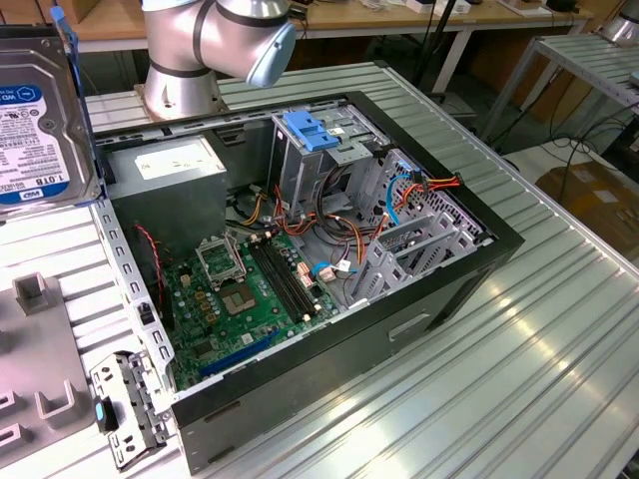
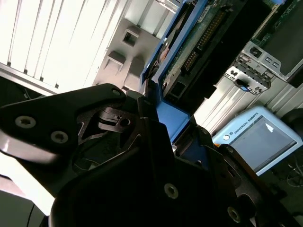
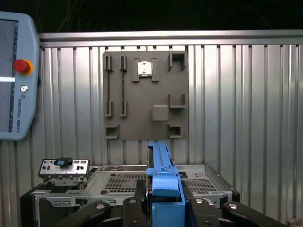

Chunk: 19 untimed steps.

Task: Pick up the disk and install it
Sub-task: 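Pick up the disk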

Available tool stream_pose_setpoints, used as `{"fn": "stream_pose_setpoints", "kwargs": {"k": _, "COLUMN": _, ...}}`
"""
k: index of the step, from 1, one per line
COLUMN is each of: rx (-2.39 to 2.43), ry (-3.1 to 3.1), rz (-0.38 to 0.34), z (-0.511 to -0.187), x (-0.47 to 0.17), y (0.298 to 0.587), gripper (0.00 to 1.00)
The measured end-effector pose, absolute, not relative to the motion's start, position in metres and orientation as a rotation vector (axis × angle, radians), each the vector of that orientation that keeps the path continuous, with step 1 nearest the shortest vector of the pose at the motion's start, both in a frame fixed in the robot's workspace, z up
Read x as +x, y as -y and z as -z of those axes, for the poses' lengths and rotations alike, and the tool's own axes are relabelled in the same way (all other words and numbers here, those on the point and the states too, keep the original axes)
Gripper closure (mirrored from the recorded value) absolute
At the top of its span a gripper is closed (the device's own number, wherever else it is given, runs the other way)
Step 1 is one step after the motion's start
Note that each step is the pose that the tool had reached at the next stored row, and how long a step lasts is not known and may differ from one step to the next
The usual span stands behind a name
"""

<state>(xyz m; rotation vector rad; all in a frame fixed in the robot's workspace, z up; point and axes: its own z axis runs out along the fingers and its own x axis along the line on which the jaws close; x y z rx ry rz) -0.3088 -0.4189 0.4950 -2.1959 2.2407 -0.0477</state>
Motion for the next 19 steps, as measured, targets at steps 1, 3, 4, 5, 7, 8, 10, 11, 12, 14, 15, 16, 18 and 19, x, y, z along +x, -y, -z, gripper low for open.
{"fn": "stream_pose_setpoints", "kwargs": {"k": 1, "rx": -2.196, "ry": -2.241, "rz": 0.048, "z": -0.495, "x": -0.308, "y": 0.419, "gripper": 0.63}}
{"fn": "stream_pose_setpoints", "kwargs": {"k": 3, "rx": -2.196, "ry": -2.241, "rz": 0.048, "z": -0.495, "x": -0.304, "y": 0.42, "gripper": 0.63}}
{"fn": "stream_pose_setpoints", "kwargs": {"k": 4, "rx": -2.196, "ry": -2.241, "rz": 0.048, "z": -0.495, "x": -0.303, "y": 0.421, "gripper": 0.63}}
{"fn": "stream_pose_setpoints", "kwargs": {"k": 5, "rx": -2.196, "ry": -2.241, "rz": 0.048, "z": -0.495, "x": -0.301, "y": 0.421, "gripper": 0.63}}
{"fn": "stream_pose_setpoints", "kwargs": {"k": 7, "rx": -2.196, "ry": -2.241, "rz": 0.048, "z": -0.495, "x": -0.295, "y": 0.423, "gripper": 0.63}}
{"fn": "stream_pose_setpoints", "kwargs": {"k": 8, "rx": -2.196, "ry": -2.241, "rz": 0.048, "z": -0.495, "x": -0.294, "y": 0.424, "gripper": 0.63}}
{"fn": "stream_pose_setpoints", "kwargs": {"k": 10, "rx": -2.196, "ry": -2.241, "rz": 0.048, "z": -0.495, "x": -0.291, "y": 0.425, "gripper": 0.63}}
{"fn": "stream_pose_setpoints", "kwargs": {"k": 11, "rx": -2.196, "ry": -2.241, "rz": 0.048, "z": -0.495, "x": -0.288, "y": 0.426, "gripper": 0.63}}
{"fn": "stream_pose_setpoints", "kwargs": {"k": 12, "rx": -2.196, "ry": -2.241, "rz": 0.048, "z": -0.495, "x": -0.287, "y": 0.426, "gripper": 0.63}}
{"fn": "stream_pose_setpoints", "kwargs": {"k": 14, "rx": -2.196, "ry": -2.241, "rz": 0.048, "z": -0.495, "x": -0.284, "y": 0.427, "gripper": 0.63}}
{"fn": "stream_pose_setpoints", "kwargs": {"k": 15, "rx": -2.196, "ry": -2.241, "rz": 0.048, "z": -0.495, "x": -0.282, "y": 0.428, "gripper": 0.63}}
{"fn": "stream_pose_setpoints", "kwargs": {"k": 16, "rx": -2.196, "ry": -2.241, "rz": 0.048, "z": -0.495, "x": -0.279, "y": 0.429, "gripper": 0.63}}
{"fn": "stream_pose_setpoints", "kwargs": {"k": 18, "rx": -2.196, "ry": -2.241, "rz": 0.048, "z": -0.495, "x": -0.277, "y": 0.43, "gripper": 0.63}}
{"fn": "stream_pose_setpoints", "kwargs": {"k": 19, "rx": -2.196, "ry": -2.241, "rz": 0.048, "z": -0.495, "x": -0.276, "y": 0.43, "gripper": 0.63}}
